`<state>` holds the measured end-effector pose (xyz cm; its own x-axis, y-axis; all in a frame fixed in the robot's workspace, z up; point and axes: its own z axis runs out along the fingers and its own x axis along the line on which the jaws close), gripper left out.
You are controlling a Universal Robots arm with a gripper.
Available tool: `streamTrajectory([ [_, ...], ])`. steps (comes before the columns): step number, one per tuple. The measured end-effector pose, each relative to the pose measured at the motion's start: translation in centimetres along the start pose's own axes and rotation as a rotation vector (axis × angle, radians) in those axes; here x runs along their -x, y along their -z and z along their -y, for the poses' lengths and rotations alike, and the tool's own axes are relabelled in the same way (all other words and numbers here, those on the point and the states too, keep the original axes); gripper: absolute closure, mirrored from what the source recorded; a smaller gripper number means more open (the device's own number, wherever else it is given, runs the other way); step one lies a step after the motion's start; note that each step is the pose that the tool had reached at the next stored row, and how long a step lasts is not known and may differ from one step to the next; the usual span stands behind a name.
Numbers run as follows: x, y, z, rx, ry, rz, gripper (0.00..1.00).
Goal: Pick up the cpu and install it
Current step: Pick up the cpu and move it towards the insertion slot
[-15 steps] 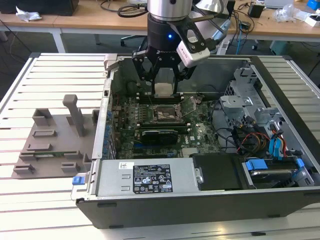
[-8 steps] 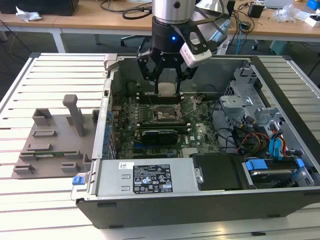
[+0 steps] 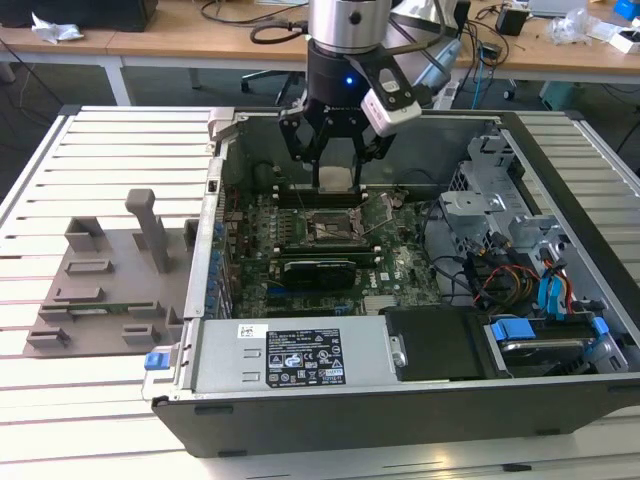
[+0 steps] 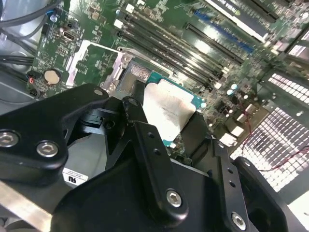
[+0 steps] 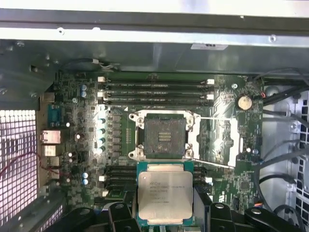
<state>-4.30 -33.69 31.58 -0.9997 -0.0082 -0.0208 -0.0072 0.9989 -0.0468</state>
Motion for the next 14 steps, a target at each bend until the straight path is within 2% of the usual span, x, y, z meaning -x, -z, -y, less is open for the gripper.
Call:
streamTrajectory([
  [4,0.05,-0.42,-0.35,-0.0013,0.001,0.0000,0.45],
  [7,0.02,-1.96,-0.43,-0.0014,0.002,0.0000,0.45],
  [14,0.01,-2.52,-0.45,-0.0013,0.002,0.0000,0.45],
])
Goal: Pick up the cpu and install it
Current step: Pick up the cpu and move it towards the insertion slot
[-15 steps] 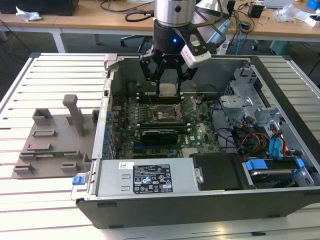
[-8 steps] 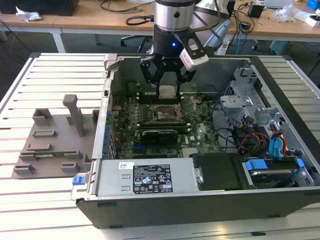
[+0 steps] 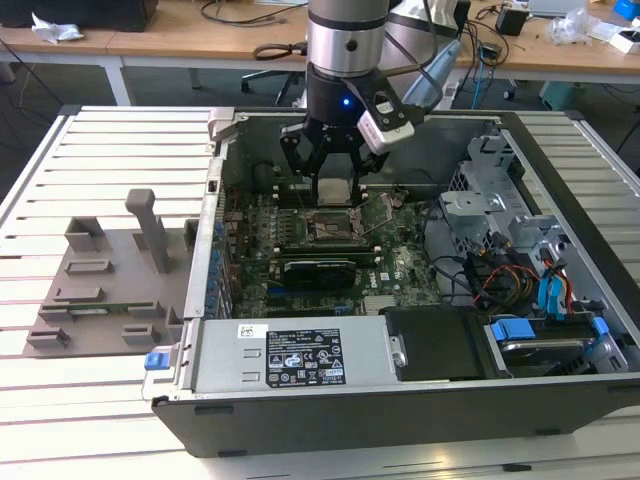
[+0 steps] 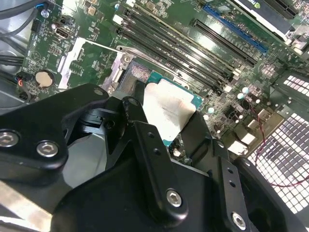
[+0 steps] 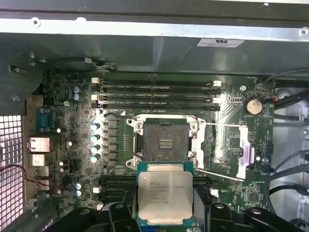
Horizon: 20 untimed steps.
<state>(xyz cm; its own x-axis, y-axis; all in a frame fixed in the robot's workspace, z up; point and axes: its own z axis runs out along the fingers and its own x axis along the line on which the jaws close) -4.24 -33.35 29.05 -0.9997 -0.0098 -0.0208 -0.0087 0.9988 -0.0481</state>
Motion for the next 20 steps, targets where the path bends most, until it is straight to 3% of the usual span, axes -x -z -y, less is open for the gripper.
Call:
streamTrajectory([
  [13,-0.01,-0.94,-0.06,-0.0001,0.000,0.0000,0.45],
  [20,0.01,-1.17,-0.57,0.0000,0.000,0.0000,0.45],
])
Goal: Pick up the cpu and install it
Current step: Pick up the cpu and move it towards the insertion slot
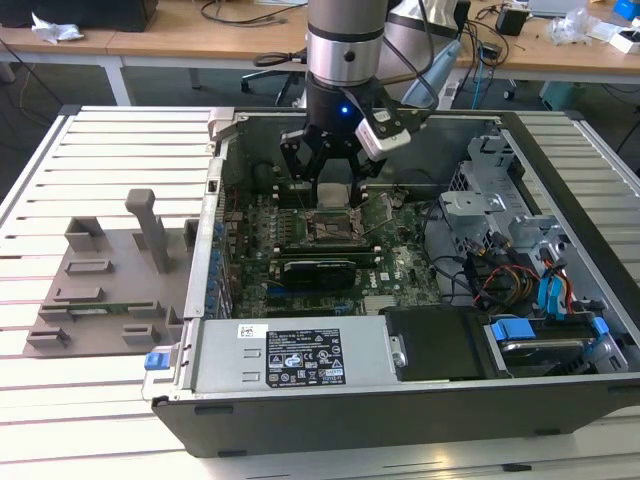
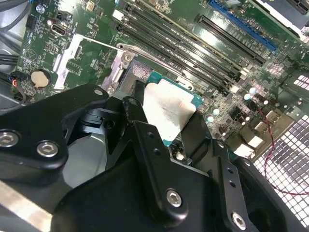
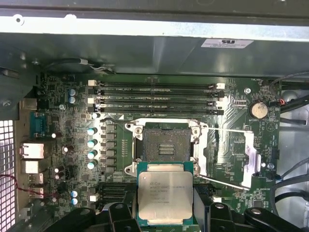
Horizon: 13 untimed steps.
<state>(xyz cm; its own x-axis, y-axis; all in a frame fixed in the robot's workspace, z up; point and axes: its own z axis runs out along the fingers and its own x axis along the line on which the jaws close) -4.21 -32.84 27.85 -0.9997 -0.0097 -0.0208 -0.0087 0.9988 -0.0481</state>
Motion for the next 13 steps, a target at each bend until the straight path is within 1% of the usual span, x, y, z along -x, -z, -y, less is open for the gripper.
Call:
streamTrajectory([
  [13,0.00,-0.10,-0.06,0.0000,0.000,0.0000,0.45],
])
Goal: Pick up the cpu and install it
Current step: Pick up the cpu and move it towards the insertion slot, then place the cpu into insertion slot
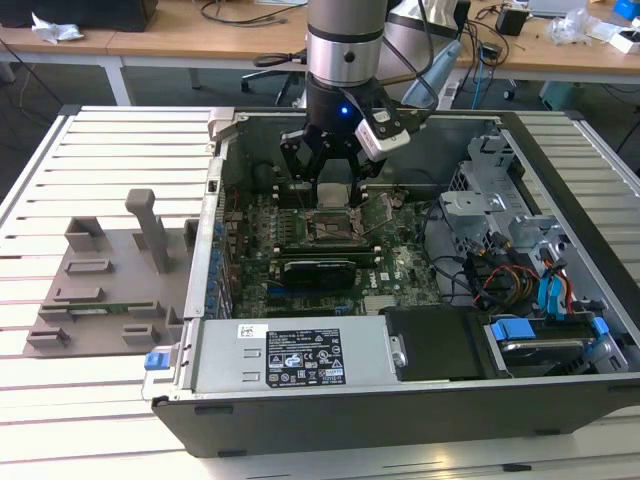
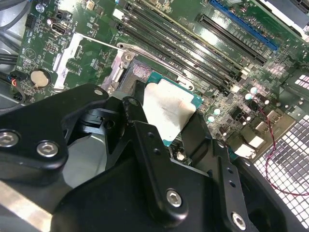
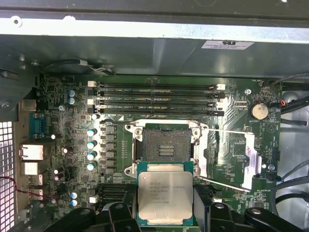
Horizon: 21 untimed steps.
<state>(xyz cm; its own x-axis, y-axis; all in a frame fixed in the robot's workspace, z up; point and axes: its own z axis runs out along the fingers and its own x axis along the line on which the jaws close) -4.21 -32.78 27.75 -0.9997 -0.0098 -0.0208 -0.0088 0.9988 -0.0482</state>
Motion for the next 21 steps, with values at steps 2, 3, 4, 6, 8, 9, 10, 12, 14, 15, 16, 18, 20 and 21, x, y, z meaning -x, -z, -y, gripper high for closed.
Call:
streamTrajectory([
  [2,0.00,0.00,0.00,0.0000,0.000,0.0000,0.45],
  [3,0.00,0.00,0.00,0.0000,0.000,0.0000,0.45],
  [4,0.00,-0.01,0.00,0.0000,0.000,0.0001,0.45],
  [6,0.00,-0.01,0.00,0.0000,0.000,0.0001,0.45],
  [8,0.00,-0.01,0.00,-0.0001,-0.002,0.0000,0.45],
  [9,0.00,-0.01,0.00,-0.0001,-0.004,-0.0001,0.45],
  [10,0.00,-0.02,0.00,-0.0001,-0.007,-0.0003,0.45],
  [12,0.00,-0.01,0.00,-0.0004,-0.017,-0.0007,0.45],
  [14,0.00,-0.02,0.00,-0.0008,-0.035,-0.0017,0.45],
  [15,0.00,-0.02,0.00,-0.0009,-0.041,-0.0019,0.45],
  [16,0.00,-0.02,0.00,-0.0011,-0.050,-0.0024,0.45],
  [18,0.00,-0.02,0.00,-0.0015,-0.067,-0.0032,0.45],
  [20,0.00,-0.03,0.00,-0.0021,-0.098,-0.0047,0.45],
  [21,0.00,-0.03,0.00,-0.0024,-0.115,-0.0055,0.45],
])
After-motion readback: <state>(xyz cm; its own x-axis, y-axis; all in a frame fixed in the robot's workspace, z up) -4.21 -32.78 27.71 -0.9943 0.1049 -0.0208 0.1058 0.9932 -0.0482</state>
